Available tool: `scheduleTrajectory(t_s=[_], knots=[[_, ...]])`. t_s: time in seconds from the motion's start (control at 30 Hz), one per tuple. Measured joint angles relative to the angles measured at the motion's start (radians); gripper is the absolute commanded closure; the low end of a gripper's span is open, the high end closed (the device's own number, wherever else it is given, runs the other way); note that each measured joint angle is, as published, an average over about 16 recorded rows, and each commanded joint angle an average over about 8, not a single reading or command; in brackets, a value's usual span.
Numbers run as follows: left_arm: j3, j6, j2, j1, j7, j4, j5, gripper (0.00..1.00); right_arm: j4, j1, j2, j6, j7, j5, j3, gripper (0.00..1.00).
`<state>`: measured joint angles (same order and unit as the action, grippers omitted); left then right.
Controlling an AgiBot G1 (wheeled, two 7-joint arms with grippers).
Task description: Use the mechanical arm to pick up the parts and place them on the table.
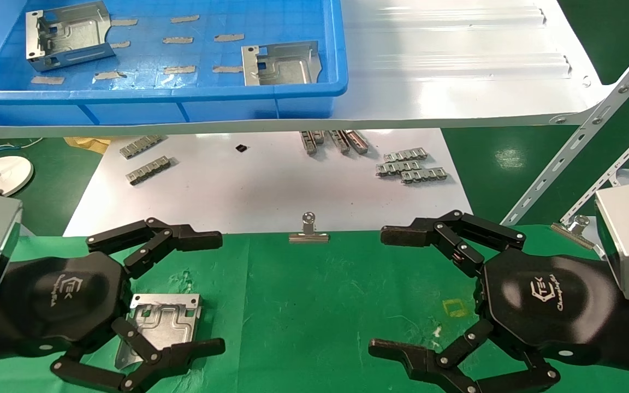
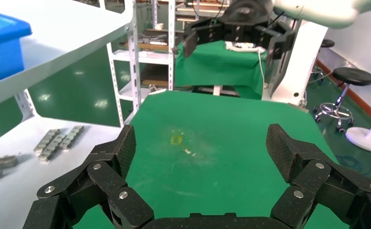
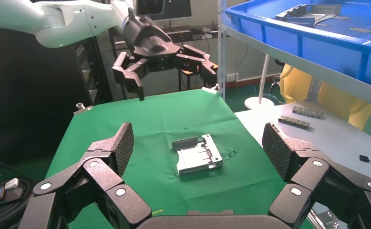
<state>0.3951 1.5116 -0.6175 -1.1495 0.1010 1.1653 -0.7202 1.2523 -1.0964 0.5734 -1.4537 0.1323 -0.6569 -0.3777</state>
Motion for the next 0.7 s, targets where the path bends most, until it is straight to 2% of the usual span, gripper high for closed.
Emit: scheduleTrajectory(t_s=[0.37, 0.7], knots=[[-0.111, -0.015, 0.006, 0.072, 0.080, 0.114, -0.010, 0.00, 0.000, 0.000, 0.000, 0.000, 0.000, 0.000, 0.000, 0.00], [-0.137, -0.019, 0.008, 0.089, 0.095, 0.140, -0.012, 0.00, 0.000, 0.000, 0.000, 0.000, 0.000, 0.000, 0.000, 0.00]])
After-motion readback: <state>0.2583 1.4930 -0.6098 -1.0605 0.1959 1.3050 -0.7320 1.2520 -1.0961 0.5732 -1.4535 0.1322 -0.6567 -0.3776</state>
